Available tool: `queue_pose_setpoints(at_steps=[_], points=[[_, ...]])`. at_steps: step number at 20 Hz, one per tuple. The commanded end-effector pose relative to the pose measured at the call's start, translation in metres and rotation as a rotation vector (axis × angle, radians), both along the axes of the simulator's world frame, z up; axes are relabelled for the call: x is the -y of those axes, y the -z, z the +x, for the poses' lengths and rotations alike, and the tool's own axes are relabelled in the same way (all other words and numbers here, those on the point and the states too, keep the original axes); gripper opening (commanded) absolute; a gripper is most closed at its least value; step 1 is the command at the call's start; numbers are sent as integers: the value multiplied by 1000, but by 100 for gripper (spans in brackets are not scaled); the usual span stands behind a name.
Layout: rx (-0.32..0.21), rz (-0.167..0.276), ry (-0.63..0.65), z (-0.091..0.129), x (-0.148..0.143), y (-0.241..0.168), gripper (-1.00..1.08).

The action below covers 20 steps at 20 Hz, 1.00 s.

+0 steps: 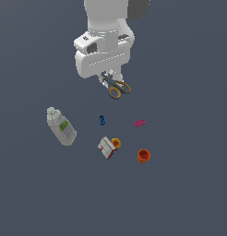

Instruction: Pick up a designated object from a clutter of objects.

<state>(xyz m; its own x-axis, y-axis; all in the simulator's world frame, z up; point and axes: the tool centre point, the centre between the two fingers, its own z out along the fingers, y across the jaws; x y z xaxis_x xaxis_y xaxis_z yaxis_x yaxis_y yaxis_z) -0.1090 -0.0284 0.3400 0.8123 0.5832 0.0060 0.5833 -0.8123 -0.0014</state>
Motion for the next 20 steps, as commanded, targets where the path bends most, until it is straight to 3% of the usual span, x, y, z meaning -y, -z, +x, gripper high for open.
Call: queue_pose_setpoints(at_steps=[1,11,20], points=[[-1,0,-1,-12,12,-20,-100],[-3,-2,-1,-43,50,-78,-100],[-4,-4,-2,-50,61,-95,-100]])
